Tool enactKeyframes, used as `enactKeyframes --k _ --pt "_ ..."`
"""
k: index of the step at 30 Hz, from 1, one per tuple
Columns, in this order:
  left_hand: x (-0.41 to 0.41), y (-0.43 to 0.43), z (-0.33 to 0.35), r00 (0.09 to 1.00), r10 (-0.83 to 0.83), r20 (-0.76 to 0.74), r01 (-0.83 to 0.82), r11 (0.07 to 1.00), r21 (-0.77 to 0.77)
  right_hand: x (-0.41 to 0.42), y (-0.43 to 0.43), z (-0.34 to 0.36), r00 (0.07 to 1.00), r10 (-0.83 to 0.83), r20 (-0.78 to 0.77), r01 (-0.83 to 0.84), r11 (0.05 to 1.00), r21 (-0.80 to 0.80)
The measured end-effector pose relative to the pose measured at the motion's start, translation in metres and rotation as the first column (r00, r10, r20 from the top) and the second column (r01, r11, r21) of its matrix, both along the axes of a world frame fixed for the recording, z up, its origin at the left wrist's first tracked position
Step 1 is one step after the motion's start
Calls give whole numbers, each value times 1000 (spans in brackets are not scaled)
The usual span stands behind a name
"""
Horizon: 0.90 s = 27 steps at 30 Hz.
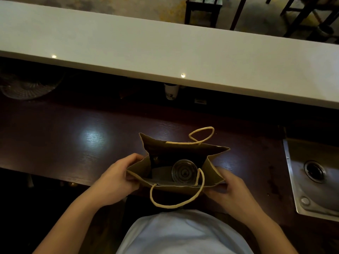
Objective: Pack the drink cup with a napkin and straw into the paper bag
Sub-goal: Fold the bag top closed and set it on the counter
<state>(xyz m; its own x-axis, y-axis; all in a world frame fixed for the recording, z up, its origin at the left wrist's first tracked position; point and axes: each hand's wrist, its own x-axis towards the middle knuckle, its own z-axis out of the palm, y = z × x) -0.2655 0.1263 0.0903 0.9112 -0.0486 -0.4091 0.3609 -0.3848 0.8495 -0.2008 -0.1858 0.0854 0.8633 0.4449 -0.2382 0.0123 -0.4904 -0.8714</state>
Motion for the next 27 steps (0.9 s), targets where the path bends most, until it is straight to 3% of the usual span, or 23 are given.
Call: enactKeyframes --k 9,12,15,17,20,24,27 --pt "-1 -7 -3 996 64 61 -64 998 4 7 10 9 997 -3 77 0 999 40" --pt "-1 -2 -2 965 108 240 -145 979 145 12 9 12 991 -33 132 27 999 46" --pt "1 5 4 936 69 346 -165 952 258 14 5 10 967 -55 250 70 996 -52" --pt "2 4 3 922 81 379 -171 963 208 16 4 10 957 -63 284 87 993 -75" --pt "5 -4 -3 907 233 350 -261 965 35 17 8 10 968 -128 216 122 992 39" --pt "16 -7 -12 841 389 377 -409 912 -28 22 14 3 918 -335 214 321 942 100" --pt "24 -7 -6 782 300 546 -372 928 24 31 18 6 908 -363 211 315 921 228"
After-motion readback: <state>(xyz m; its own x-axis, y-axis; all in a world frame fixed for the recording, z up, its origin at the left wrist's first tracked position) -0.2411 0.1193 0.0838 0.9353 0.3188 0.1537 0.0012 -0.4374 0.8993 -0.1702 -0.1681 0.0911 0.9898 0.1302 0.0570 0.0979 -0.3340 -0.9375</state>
